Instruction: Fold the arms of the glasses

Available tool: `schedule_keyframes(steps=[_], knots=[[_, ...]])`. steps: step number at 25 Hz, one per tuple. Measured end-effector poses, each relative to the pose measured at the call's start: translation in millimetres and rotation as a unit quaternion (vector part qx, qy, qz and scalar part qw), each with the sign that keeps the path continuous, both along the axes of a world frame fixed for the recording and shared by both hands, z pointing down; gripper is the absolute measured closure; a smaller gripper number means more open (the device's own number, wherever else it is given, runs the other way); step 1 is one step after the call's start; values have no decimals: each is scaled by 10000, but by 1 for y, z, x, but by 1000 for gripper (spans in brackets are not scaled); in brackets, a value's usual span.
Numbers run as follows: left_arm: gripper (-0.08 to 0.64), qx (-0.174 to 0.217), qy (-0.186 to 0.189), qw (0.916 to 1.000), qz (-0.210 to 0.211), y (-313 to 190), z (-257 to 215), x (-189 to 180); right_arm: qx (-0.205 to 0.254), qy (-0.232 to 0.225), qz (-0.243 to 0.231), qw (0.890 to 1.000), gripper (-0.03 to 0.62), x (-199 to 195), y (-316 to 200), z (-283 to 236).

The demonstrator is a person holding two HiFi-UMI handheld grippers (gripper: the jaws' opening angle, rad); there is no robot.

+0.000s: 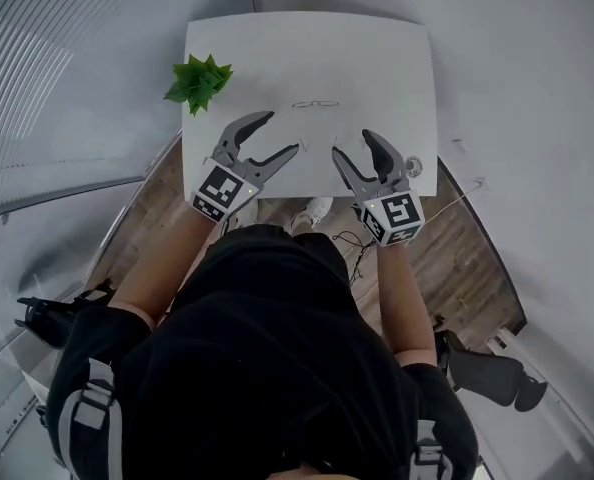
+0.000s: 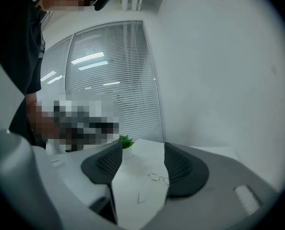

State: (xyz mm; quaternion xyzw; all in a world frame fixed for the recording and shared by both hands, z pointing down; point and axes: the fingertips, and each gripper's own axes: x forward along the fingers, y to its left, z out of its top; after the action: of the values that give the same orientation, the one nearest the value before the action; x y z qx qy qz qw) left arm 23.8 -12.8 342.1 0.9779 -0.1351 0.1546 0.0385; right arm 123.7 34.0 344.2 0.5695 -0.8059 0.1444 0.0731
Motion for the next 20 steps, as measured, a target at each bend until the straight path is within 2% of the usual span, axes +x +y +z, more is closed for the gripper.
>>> schedule_keyframes(steps=[8, 14, 20], knots=[[276, 56, -524, 9961, -714, -5, 41, 14, -306, -122, -839, 9959, 316, 25, -19, 44], [276, 39, -911, 9924, -826, -17, 92, 17, -587, -91, -1100, 9922, 318, 31, -40, 88], [276, -225, -1041, 9896, -970, -21, 140, 14, -843, -33, -1136, 9899, 323, 32, -56, 132]])
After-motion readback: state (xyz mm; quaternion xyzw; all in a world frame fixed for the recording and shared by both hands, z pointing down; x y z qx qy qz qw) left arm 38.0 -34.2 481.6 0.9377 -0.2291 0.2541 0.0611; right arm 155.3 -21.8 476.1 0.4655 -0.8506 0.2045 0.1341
